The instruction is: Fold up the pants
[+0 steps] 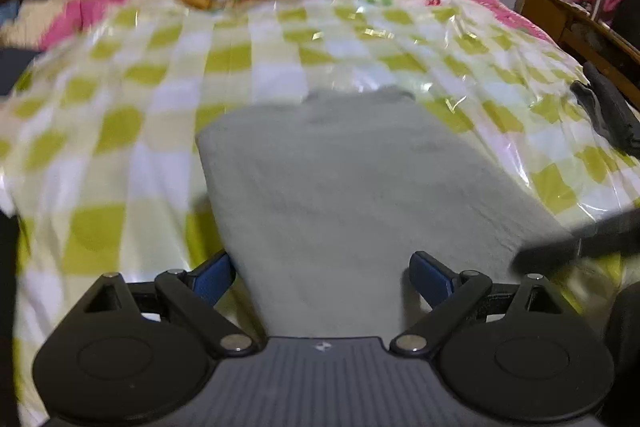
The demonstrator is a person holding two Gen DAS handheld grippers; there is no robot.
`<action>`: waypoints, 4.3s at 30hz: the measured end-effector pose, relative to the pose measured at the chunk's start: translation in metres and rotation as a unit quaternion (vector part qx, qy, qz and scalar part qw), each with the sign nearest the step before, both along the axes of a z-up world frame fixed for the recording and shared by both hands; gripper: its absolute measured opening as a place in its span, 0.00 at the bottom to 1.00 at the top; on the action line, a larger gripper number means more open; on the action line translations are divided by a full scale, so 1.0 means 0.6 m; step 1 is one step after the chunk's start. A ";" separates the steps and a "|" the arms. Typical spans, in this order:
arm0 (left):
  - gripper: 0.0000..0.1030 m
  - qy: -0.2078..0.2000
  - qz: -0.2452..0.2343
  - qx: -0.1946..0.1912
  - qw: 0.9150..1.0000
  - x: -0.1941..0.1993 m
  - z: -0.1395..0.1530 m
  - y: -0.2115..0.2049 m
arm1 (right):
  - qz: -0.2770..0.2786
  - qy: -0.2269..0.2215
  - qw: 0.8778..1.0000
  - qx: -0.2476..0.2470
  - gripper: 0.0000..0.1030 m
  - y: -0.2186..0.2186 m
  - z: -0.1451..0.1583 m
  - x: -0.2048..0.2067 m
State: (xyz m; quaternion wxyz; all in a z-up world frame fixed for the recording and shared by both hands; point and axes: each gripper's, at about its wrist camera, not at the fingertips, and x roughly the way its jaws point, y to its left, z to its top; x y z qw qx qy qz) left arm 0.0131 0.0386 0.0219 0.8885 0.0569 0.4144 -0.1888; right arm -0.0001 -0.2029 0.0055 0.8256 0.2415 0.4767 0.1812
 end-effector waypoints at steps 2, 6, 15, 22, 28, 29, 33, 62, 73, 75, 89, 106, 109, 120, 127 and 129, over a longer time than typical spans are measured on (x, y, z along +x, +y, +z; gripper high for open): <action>1.00 -0.007 -0.009 -0.010 1.000 0.003 0.010 -0.005 | -0.020 -0.023 0.999 0.010 0.49 -0.022 0.015 0.024; 1.00 -0.018 -0.023 -0.021 0.999 0.018 0.019 -0.022 | -0.028 -0.047 0.998 0.019 0.53 -0.038 0.008 0.123; 1.00 0.040 0.004 0.015 0.999 0.030 -0.035 0.025 | -0.013 -0.033 0.999 0.001 0.51 0.001 -0.056 0.281; 1.00 0.030 0.056 -0.007 0.998 0.008 -0.014 0.067 | -0.009 -0.041 0.999 0.010 0.53 -0.008 -0.009 0.154; 1.00 -0.007 0.054 -0.022 0.998 -0.038 0.031 0.050 | -0.011 -0.038 0.999 0.007 0.57 0.005 0.015 0.058; 1.00 -0.005 0.053 -0.028 0.998 -0.042 0.036 0.045 | -0.009 -0.035 0.999 -0.009 0.60 0.012 0.013 0.047; 1.00 0.011 0.055 -0.009 0.998 -0.053 0.029 0.016 | -0.020 0.005 0.999 -0.047 0.62 0.017 -0.009 0.022; 1.00 -0.013 0.081 0.023 0.996 -0.122 0.035 -0.048 | -0.032 -0.011 0.999 -0.028 0.62 0.048 0.016 -0.106; 1.00 -0.020 0.081 0.025 0.996 -0.123 0.038 -0.045 | -0.035 -0.018 0.999 -0.030 0.62 0.040 0.016 -0.103; 1.00 -0.025 0.085 0.030 0.996 -0.114 0.039 -0.040 | -0.037 -0.020 0.999 -0.034 0.63 0.033 0.015 -0.091; 1.00 0.017 0.123 0.020 0.992 0.005 -0.015 0.002 | -0.045 -0.011 0.998 -0.037 0.68 0.012 -0.038 0.060; 1.00 0.041 0.102 0.005 0.994 0.056 -0.040 -0.005 | -0.024 -0.004 0.999 -0.029 0.47 0.026 -0.045 0.094; 1.00 0.032 0.110 0.005 0.993 0.046 -0.032 -0.009 | -0.035 -0.004 0.999 -0.031 0.49 0.021 -0.036 0.081; 1.00 0.009 0.130 0.025 0.991 0.007 -0.004 -0.009 | -0.056 -0.026 0.997 -0.048 0.56 0.024 -0.007 0.023; 1.00 0.007 0.130 0.011 0.991 -0.005 0.013 -0.003 | -0.057 -0.032 0.998 -0.023 0.60 0.015 0.006 0.016; 1.00 0.008 0.132 0.002 0.991 -0.008 0.017 -0.005 | -0.060 -0.034 0.997 -0.023 0.62 0.017 0.008 0.009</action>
